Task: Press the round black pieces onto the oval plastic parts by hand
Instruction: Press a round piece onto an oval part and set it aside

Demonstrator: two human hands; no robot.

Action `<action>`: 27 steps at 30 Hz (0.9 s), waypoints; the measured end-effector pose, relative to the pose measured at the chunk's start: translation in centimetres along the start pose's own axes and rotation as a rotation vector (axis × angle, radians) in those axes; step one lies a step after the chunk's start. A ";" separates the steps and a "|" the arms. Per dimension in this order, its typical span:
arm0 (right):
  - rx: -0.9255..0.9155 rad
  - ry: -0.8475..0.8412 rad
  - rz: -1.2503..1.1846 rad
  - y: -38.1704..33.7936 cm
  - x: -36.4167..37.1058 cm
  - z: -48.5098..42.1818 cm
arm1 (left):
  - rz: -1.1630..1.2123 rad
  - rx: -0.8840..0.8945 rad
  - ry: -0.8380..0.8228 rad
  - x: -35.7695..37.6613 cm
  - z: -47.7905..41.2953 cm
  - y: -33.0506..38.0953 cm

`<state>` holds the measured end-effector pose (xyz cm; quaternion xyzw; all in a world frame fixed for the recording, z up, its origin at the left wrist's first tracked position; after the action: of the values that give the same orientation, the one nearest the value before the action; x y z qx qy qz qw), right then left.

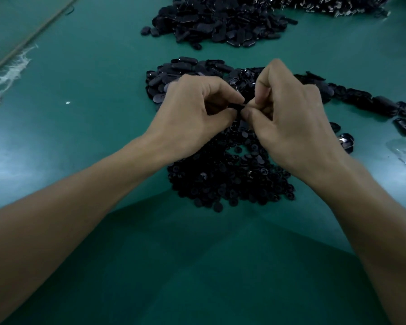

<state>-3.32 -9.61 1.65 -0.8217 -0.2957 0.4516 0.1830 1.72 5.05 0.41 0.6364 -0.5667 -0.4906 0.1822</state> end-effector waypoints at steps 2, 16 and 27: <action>0.009 0.020 -0.018 0.0 -0.1 0.0 | 0.011 -0.010 0.014 -0.1 0.0 -0.1; 0.051 -0.029 -0.044 0.1 0.0 0.0 | -0.116 0.073 0.057 0.0 0.3 0.2; 0.166 -0.108 -0.192 0.4 0.8 0.0 | -0.348 0.241 0.099 -0.4 0.3 0.6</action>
<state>-2.87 -9.40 0.95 -0.7462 -0.3438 0.4985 0.2765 1.20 5.30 0.97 0.7652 -0.4931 -0.4114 0.0449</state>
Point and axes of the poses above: each hand's wrist, its own z-axis away from the middle knuckle, its own x-axis out of the palm, y = z × x, the point moved 4 cm from there along -z, towards the middle knuckle, and after that the axes turned 8 degrees about y, right-handed, at the moved point
